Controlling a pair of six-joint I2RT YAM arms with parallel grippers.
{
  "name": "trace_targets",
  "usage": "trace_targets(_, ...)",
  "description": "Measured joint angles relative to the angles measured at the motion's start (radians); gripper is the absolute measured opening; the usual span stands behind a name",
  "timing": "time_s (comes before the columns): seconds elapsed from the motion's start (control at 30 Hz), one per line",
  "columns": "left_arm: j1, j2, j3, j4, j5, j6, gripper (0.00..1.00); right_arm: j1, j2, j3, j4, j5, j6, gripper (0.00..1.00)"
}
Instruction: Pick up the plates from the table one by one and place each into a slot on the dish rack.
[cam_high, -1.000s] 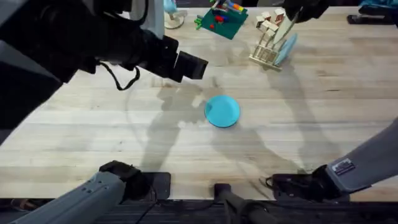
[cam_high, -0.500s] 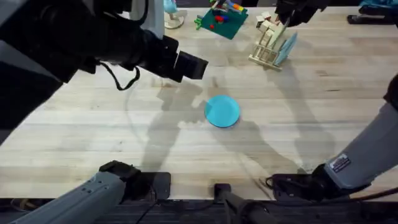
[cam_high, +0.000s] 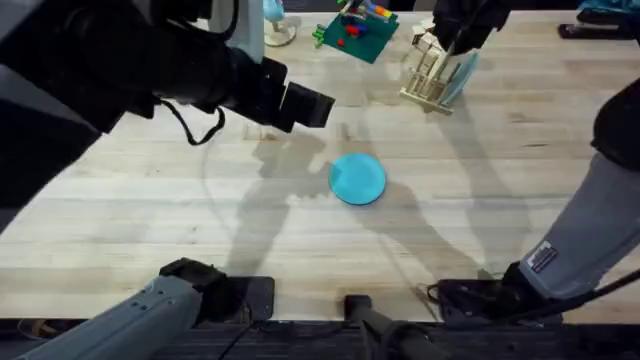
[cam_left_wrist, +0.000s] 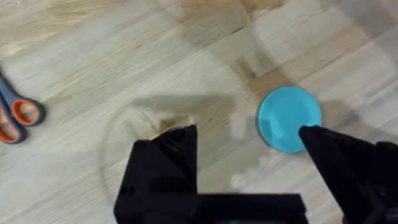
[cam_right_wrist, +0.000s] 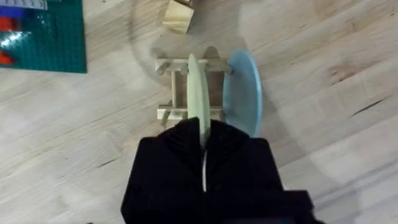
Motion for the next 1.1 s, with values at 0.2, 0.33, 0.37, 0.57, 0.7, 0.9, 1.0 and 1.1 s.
trace_targets(0.2,0.000,0.000,0.000,0.000,0.000,0.000,0.994,0.000,0.025,0.000,0.003,0.000,0.000,0.030)
trace_targets(0.33,0.000,0.000,0.000,0.000,0.000,0.000,0.994,0.000,0.042,0.000,0.003,0.000,0.000,0.030)
trace_targets(0.37,0.000,0.000,0.000,0.000,0.000,0.000,0.994,0.000,0.042,0.000,0.004,0.000,0.000,0.030)
trace_targets(0.57,0.000,0.000,0.000,0.000,0.000,0.000,0.993,0.000,0.042,0.000,0.008,0.000,0.000,0.031)
trace_targets(0.7,0.000,0.000,0.000,0.000,0.000,0.000,0.993,0.000,0.042,0.000,0.008,0.000,0.000,0.032)
trace_targets(0.9,0.000,0.000,0.000,0.000,0.000,0.000,0.994,0.000,0.042,0.001,0.009,0.001,0.000,0.150)
trace_targets(1.0,0.000,0.000,0.000,0.000,0.000,0.000,0.993,0.000,0.042,0.001,0.009,0.000,0.000,0.159)
trace_targets(1.1,0.000,0.000,0.000,0.000,0.000,0.000,0.994,0.000,0.042,0.001,0.009,0.000,0.000,0.165)
